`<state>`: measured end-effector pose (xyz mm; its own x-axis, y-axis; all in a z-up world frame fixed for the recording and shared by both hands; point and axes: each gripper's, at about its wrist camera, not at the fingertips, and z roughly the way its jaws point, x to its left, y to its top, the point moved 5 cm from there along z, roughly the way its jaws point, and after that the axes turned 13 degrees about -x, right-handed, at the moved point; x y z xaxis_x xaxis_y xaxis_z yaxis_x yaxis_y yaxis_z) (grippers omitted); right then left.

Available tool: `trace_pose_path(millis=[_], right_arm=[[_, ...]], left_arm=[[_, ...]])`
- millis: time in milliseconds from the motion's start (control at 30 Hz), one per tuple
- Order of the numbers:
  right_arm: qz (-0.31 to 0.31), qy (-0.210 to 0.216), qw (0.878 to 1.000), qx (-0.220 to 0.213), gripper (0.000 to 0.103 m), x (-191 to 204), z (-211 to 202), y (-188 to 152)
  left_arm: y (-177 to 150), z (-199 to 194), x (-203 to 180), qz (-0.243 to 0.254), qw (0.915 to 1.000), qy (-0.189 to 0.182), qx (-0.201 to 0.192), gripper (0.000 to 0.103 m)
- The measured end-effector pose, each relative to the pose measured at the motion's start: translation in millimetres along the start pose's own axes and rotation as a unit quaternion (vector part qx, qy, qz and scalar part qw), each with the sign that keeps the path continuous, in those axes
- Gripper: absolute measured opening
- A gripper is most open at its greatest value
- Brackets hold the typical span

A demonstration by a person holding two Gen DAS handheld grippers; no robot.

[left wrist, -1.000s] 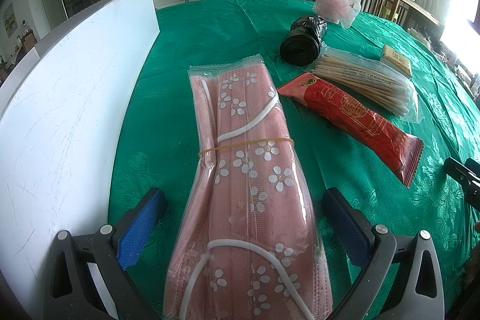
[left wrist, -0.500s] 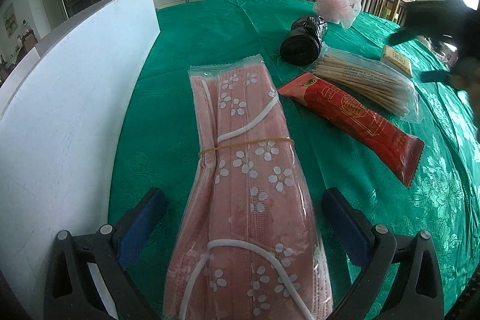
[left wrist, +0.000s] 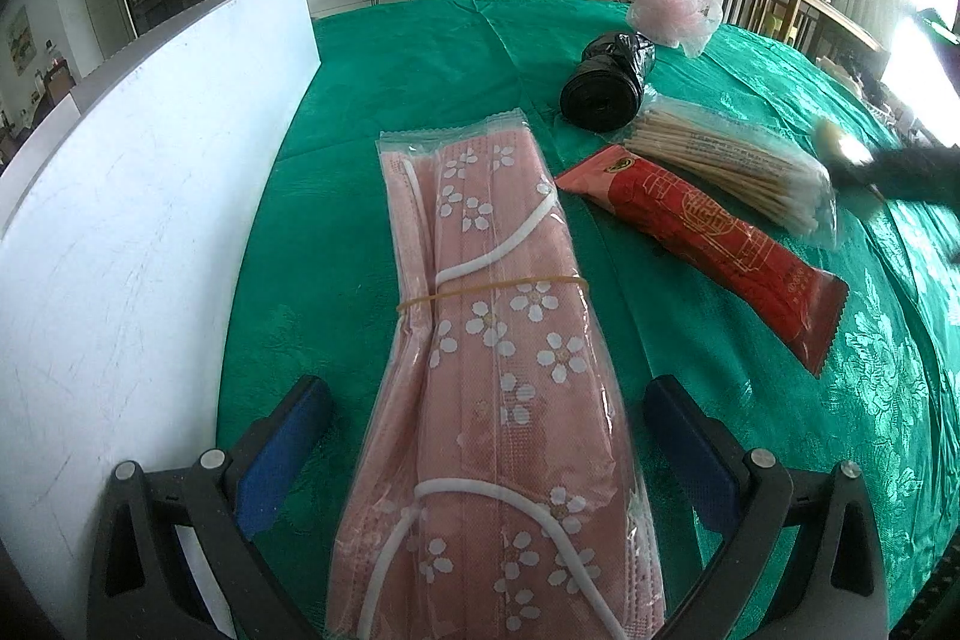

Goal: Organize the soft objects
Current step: 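Grasp the beige tissue pack with the right tool while the left tool holds the pink package, then carry both items into the cardboard box and open both tools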

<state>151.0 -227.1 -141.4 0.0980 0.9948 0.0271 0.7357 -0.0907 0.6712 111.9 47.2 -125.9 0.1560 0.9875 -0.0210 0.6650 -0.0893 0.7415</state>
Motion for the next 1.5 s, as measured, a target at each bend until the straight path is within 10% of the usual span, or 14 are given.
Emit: trace_pose_path(millis=[367, 667, 1233, 1500], right_arm=[[-0.004, 0.087, 0.996, -0.009, 0.070, 31, -73, -107], [-0.036, 0.004, 0.997, -0.073, 0.083, 44, -67, -113], [-0.022, 0.004, 0.997, -0.074, 0.086, 36, -70, -117], [0.002, 0.038, 0.999, 0.026, 0.086, 28, -68, -107]], left_arm=[[0, 0, 0, 0.000, 1.0000, 0.000, 0.000, 0.103], [-1, -1, 0, 0.000, 1.0000, -0.001, 0.001, 0.103], [0, -1, 0, 0.003, 1.0000, -0.005, 0.004, 0.103], [-1, -4, -1, 0.023, 0.9969, -0.037, 0.066, 0.100]])
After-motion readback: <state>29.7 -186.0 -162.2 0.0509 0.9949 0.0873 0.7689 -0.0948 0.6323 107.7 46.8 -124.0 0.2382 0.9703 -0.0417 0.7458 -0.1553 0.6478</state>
